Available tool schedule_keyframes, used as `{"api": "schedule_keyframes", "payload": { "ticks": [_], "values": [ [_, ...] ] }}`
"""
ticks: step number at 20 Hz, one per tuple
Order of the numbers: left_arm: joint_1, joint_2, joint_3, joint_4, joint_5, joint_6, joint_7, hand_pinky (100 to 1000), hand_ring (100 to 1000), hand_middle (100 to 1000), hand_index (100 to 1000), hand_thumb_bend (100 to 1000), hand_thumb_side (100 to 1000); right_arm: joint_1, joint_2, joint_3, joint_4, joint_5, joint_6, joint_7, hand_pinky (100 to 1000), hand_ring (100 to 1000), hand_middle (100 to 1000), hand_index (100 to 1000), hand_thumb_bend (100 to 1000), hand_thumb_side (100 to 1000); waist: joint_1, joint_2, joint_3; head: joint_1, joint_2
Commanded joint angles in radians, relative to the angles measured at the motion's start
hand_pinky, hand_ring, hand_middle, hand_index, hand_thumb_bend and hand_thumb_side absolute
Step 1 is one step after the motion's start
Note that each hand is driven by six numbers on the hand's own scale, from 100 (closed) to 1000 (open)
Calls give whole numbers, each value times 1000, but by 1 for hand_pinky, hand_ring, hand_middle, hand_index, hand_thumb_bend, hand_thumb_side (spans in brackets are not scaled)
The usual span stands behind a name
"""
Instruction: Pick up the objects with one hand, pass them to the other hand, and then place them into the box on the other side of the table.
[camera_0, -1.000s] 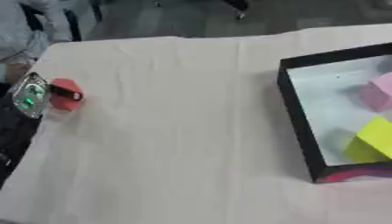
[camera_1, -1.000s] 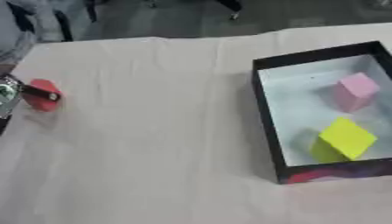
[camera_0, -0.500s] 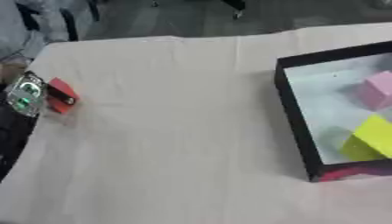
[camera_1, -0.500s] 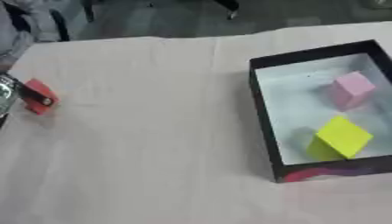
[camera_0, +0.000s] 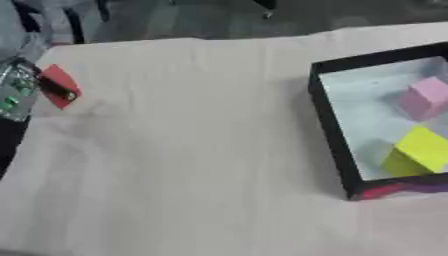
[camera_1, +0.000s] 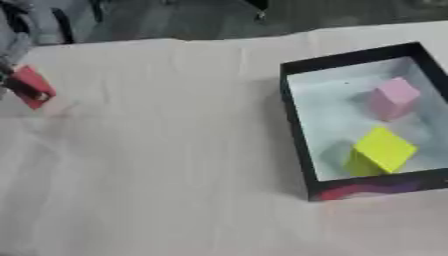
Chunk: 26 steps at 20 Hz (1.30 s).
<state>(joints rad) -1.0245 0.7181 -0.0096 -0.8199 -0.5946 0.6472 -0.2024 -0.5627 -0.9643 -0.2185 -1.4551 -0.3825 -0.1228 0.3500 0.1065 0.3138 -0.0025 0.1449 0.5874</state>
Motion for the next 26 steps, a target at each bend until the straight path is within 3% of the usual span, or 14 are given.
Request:
{"api": "schedule_keyframes", "payload": {
  "ticks": [1, 7, 12, 19, 26],
  "values": [
    [0, 59, -36, -152, 3, -39, -38, 837, 818, 714, 576, 254, 100, -22, -30, 9, -23, -23, 8, 9, 1000, 1000, 730, 1000, 563, 257, -28, -59, 8, -25, 17],
    [33, 43, -92, -362, 63, -74, -90, 836, 782, 684, 565, 214, 100, -61, -14, 52, -53, -42, 9, 42, 1000, 1000, 752, 1000, 564, 251, -48, -110, 48, -64, 43],
    [68, -13, -106, -472, 147, -86, -68, 844, 769, 667, 555, 176, 119, -123, 18, 106, -80, -47, 6, 82, 1000, 1000, 761, 1000, 562, 244, -55, -138, 59, -93, 56],
    [144, -105, -129, -614, 279, -154, 8, 848, 757, 656, 552, 144, 156, -216, 85, 163, -101, -61, 27, 123, 1000, 1000, 763, 1000, 563, 240, -59, -151, 62, -128, 66],
    [213, -172, -174, -716, 266, -191, 16, 847, 757, 657, 552, 143, 154, -266, 136, 202, -106, -51, 38, 162, 1000, 1000, 766, 1000, 565, 244, -61, -157, 66, -158, 60]
  ]
}}
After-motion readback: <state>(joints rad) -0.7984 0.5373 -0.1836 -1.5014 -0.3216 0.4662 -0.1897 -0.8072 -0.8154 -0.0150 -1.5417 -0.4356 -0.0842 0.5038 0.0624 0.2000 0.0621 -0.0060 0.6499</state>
